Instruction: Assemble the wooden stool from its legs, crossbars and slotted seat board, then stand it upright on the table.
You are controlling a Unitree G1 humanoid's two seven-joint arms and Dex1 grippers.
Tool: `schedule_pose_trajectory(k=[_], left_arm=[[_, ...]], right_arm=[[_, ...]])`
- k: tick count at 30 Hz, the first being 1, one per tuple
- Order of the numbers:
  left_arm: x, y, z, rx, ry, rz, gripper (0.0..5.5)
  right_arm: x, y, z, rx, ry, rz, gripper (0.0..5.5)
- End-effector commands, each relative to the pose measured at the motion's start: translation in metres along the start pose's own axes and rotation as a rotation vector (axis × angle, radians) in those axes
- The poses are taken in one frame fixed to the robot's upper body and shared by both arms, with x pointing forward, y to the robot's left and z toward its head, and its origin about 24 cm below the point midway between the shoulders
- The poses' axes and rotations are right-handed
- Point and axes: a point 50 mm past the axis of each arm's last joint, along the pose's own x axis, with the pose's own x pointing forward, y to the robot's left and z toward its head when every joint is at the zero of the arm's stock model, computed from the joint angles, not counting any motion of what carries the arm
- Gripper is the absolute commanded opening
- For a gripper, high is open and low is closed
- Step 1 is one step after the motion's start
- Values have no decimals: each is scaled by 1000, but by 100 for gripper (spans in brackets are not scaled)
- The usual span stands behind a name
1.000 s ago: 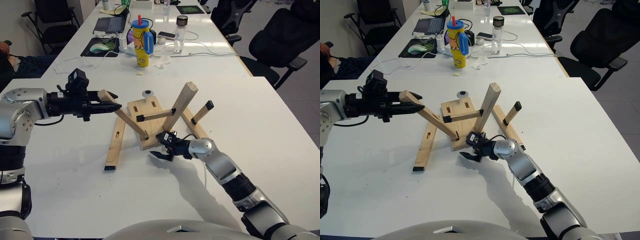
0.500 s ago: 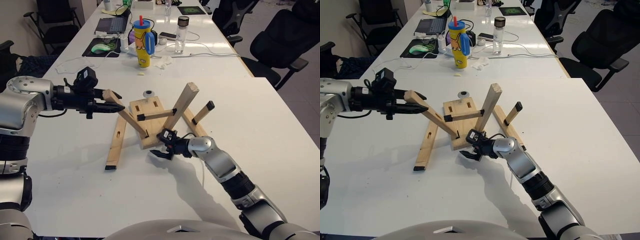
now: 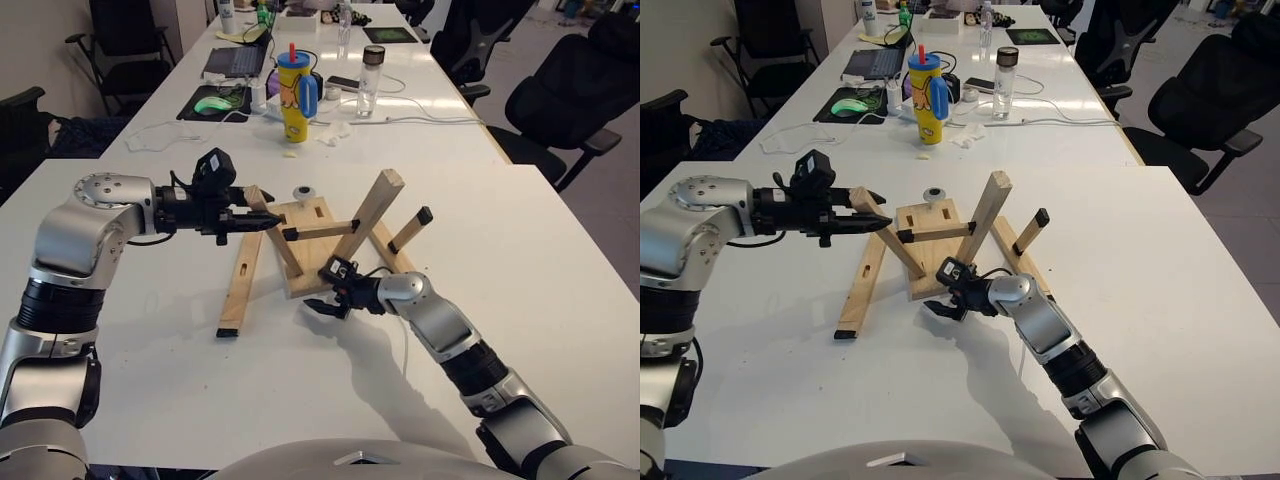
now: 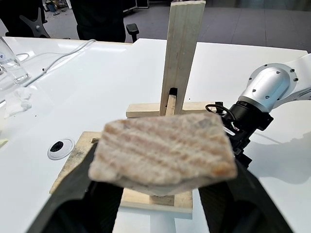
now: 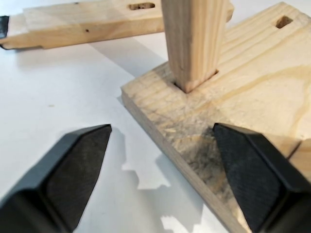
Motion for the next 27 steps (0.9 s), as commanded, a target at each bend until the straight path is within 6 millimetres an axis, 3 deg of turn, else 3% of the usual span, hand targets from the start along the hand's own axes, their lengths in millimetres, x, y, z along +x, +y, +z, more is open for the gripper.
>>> schedule_pose_trajectory(k=[1, 4, 8, 11, 16, 19, 22, 27], left_arm=[[27, -6, -47, -128, 96, -21, 201], [34, -12, -43, -103, 70, -71, 201], [41, -33, -68, 12, 218, -169, 201], [41, -40, -74, 60, 246, -200, 201], [52, -24, -59, 70, 152, -112, 201], [54, -12, -61, 16, 171, -42, 201], [50, -10, -62, -6, 174, -34, 201], [44, -11, -57, 0, 167, -43, 201]], right_arm=[[11, 26, -59, 190, 213, 121, 387], [13, 28, -63, 210, 221, 123, 387], [16, 30, -65, 244, 225, 120, 387], [17, 30, -65, 248, 225, 120, 387], [19, 30, -66, 253, 225, 131, 387], [21, 29, -64, 243, 210, 132, 369], [22, 18, -47, 207, 81, 76, 335], [-3, 6, 19, 174, -479, -42, 265]])
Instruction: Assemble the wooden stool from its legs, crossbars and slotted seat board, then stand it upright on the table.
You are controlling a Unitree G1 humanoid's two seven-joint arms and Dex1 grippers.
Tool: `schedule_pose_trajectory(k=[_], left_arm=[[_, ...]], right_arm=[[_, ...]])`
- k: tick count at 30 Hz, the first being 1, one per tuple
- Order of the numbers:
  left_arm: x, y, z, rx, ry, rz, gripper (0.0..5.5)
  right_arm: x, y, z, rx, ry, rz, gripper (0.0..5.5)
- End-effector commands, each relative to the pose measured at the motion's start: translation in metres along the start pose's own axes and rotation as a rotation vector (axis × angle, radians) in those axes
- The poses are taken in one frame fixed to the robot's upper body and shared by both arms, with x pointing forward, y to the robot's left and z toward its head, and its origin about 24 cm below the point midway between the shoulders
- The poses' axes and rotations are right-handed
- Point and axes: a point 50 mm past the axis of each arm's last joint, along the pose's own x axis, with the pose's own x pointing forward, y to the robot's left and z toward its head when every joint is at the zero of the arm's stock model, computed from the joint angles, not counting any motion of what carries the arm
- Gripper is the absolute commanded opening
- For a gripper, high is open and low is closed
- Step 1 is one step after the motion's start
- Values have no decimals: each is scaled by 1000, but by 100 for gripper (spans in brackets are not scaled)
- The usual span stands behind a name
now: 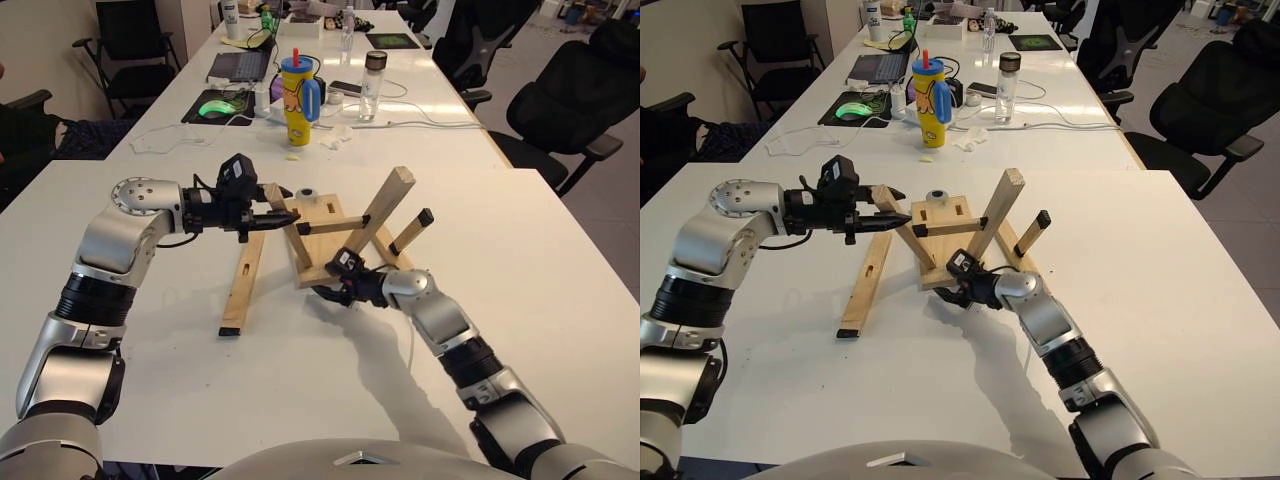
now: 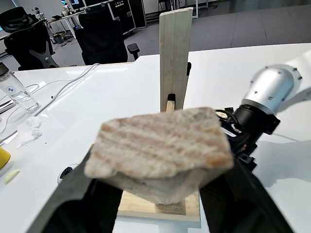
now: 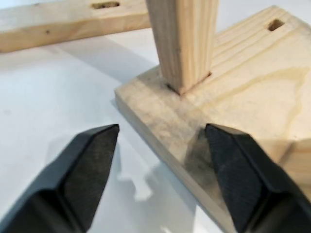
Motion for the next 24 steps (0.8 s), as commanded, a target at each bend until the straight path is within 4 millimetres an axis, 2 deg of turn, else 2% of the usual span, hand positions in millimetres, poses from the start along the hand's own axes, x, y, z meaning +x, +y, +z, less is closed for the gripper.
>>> schedule_pose_trajectory(k=[1, 3, 5, 10, 12, 17, 19, 20, 21, 22, 23, 24], left_arm=[[12, -20, -50, -127, 219, -41, 201], [9, -18, -45, -112, 216, -34, 201], [6, -17, -39, -103, 212, -36, 201], [1, -15, -31, -88, 211, -23, 201], [-1, -14, -31, -90, 214, -15, 201], [2, -13, -29, -90, 213, -20, 201], [4, -12, -28, -89, 211, -25, 201], [4, -12, -27, -90, 210, -25, 201], [4, -11, -27, -88, 211, -25, 201], [4, -11, -27, -88, 212, -24, 201], [4, -11, -27, -88, 211, -24, 201], [5, -11, -26, -86, 210, -23, 201]], right_arm=[[-11, 16, 30, 57, -327, -1, 250], [-22, 23, 39, 58, -406, -27, 223], [-37, 24, 55, 68, -522, -126, 185], [-66, 23, 78, -26, -642, -316, 106], [-65, 19, 93, -105, -672, -387, 81], [-50, 17, 143, -281, -754, -515, 1], [-41, 15, 149, -315, -739, -566, 0], [-30, 11, 141, -348, -637, -604, 0], [-14, 4, 121, -354, -451, -630, 0], [-2, -4, 93, -263, -294, -647, 0], [14, -6, 53, -207, -53, -624, 0], [22, 1, 15, -117, 98, -545, 0]])
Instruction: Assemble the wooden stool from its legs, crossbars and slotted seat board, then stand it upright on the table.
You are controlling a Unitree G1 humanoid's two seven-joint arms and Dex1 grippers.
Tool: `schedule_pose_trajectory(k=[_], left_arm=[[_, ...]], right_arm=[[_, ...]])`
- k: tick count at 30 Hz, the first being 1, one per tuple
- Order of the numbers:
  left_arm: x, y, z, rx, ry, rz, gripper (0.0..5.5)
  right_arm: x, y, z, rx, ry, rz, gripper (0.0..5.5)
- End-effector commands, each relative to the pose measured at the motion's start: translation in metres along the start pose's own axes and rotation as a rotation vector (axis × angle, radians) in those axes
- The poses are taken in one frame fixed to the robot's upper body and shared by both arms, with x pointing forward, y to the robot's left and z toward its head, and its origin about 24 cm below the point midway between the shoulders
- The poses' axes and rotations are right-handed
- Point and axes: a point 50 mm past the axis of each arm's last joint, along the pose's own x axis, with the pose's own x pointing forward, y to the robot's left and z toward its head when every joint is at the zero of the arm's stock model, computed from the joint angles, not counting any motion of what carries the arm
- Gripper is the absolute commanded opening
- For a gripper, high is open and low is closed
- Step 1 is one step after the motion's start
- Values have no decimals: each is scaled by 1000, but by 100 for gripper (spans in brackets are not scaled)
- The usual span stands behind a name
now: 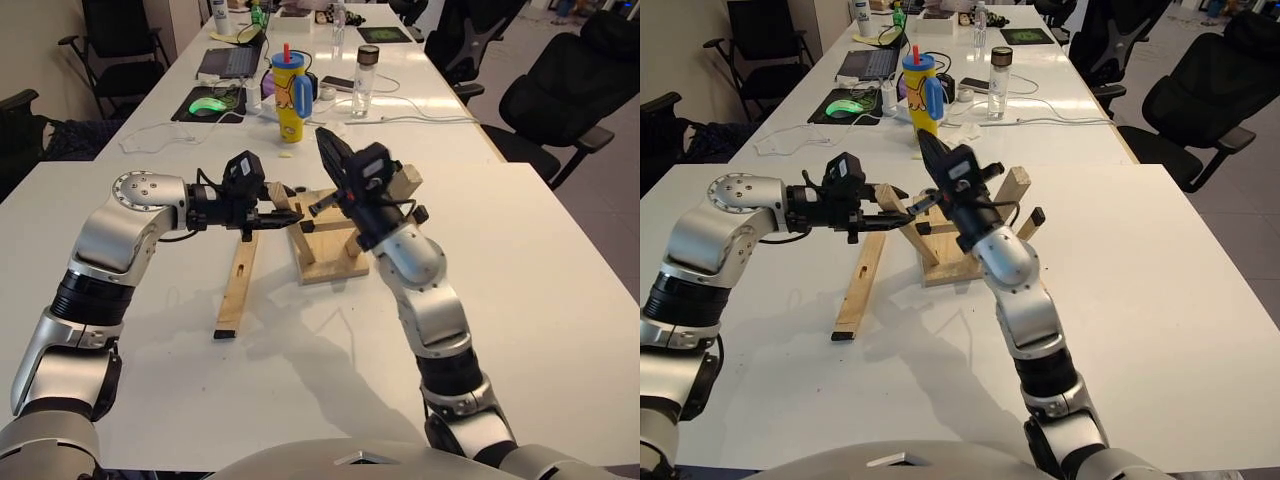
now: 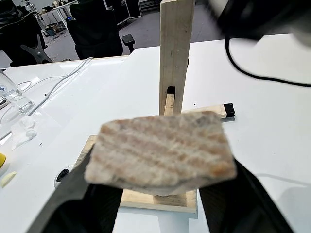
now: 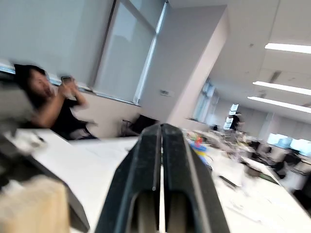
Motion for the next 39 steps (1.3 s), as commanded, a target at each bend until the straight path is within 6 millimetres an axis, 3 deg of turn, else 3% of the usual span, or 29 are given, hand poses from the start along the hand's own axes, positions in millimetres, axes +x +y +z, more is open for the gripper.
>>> schedule_pose_trajectory(k=[1, 3, 7, 10, 13, 15, 16, 20, 23, 27, 28, 31, 36, 39], left_arm=[[9, -9, -38, -106, 157, -30, 201], [10, -7, -38, -106, 155, -32, 201], [8, -8, -43, -117, 161, -26, 201], [6, -8, -47, -130, 162, -14, 201], [5, -8, -48, -138, 154, -9, 201], [2, -8, -46, -137, 141, -5, 201], [1, -7, -43, -140, 127, -3, 201], [-5, 0, -31, -140, 69, 9, 201], [-6, 4, -28, -128, 53, 26, 201], [-2, 2, -27, -136, 27, 2, 201], [-1, 3, -26, -157, 7, 2, 237], [-4, 7, -22, -188, -28, 35, 270], [-35, 9, -9, -214, -99, 84, 347], [-66, 4, 31, -231, -331, 36, 392]], right_arm=[[-52, 47, -132, 44, 758, 179, 0], [-60, 55, -139, 57, 796, 233, 0], [-24, 34, -91, 120, 432, 94, 0], [-14, 17, -51, 188, 137, 9, 0], [-30, 10, -19, 211, -95, 25, 0], [-46, 10, -16, 226, -132, 51, 0], [-55, 12, -19, 229, -120, 70, 0], [-83, 19, -72, 234, 147, 99, 0], [-79, 24, -100, 320, 289, 58, 0], [-64, 33, -120, 332, 411, 51, 0], [-64, 35, -127, 300, 471, 54, 0], [-73, 43, -147, 292, 664, 70, 0], [-84, 49, -156, 284, 769, 131, 0], [-86, 49, -159, 283, 782, 142, 0]])
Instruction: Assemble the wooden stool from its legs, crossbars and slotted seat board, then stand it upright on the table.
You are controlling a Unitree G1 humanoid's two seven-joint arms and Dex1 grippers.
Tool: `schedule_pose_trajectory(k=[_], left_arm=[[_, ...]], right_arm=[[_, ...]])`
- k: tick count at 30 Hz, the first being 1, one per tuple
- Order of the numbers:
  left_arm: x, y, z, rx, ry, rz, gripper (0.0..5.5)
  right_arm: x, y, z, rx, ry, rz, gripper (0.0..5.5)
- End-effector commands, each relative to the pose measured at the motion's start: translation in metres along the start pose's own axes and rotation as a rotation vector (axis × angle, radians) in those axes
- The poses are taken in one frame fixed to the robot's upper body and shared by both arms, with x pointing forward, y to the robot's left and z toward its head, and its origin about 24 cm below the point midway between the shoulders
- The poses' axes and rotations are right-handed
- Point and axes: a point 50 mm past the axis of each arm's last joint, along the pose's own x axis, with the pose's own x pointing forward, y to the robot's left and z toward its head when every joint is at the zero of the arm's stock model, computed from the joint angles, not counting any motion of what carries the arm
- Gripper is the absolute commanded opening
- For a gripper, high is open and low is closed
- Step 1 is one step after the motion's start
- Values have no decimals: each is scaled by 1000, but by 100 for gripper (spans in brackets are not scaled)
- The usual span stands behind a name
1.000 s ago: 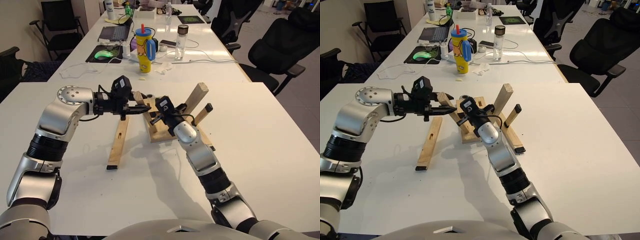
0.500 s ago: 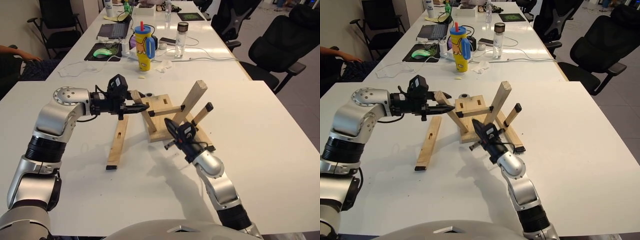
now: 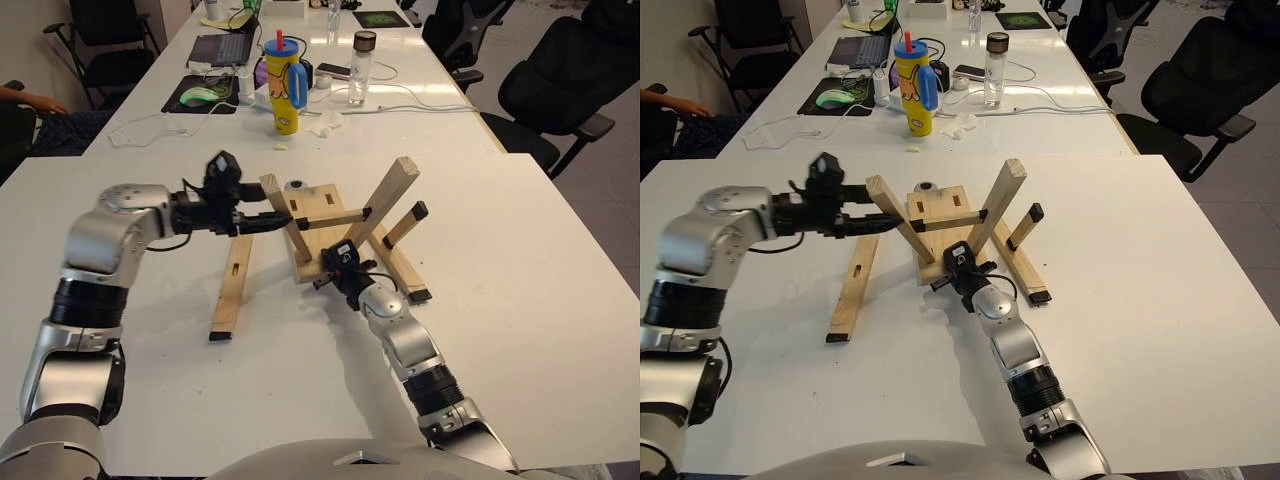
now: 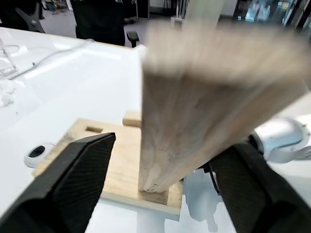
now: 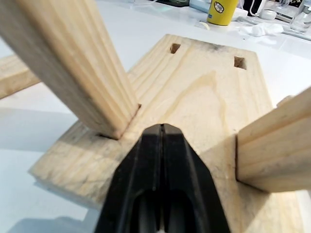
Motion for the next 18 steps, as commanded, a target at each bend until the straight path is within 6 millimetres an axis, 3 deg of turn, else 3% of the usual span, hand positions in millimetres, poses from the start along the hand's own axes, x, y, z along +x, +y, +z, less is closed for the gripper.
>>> schedule_pose_trajectory(k=[1, 5, 7, 9, 10, 11, 13, 14, 15, 16, 17, 18], left_arm=[[-37, -17, 55, -13, -275, -85, 409], [-49, -26, 132, -31, -726, -127, 343], [-42, -33, 155, -41, -849, -118, 314], [-21, -36, 153, -87, -828, -68, 276], [2, -33, 132, -145, -719, -20, 257], [28, -31, 97, -192, -542, 47, 237], [64, -34, 7, -251, -178, 186, 208], [73, -41, -37, -277, -21, 224, 192], [76, -44, -68, -300, 70, 286, 172], [78, -44, -78, -284, 104, 322, 159], [80, -40, -76, -267, 83, 352, 147], [83, -32, -55, -225, -9, 381, 131]], right_arm=[[-10, 3, -51, 29, 241, 31, 0], [-10, 2, -53, 29, 247, 51, 0], [-8, 2, -53, 20, 251, 61, 0], [-7, 2, -53, 18, 250, 64, 0], [-6, 2, -53, 18, 251, 62, 0], [-5, 3, -53, 18, 252, 62, 0], [-3, 4, -53, 18, 257, 66, 0], [-2, 5, -53, 16, 266, 70, 0], [-1, 6, -54, 14, 276, 71, 0], [1, 5, -55, 12, 283, 72, 0], [2, 5, -55, 11, 286, 72, 0], [2, 3, -55, 8, 289, 67, 0]])
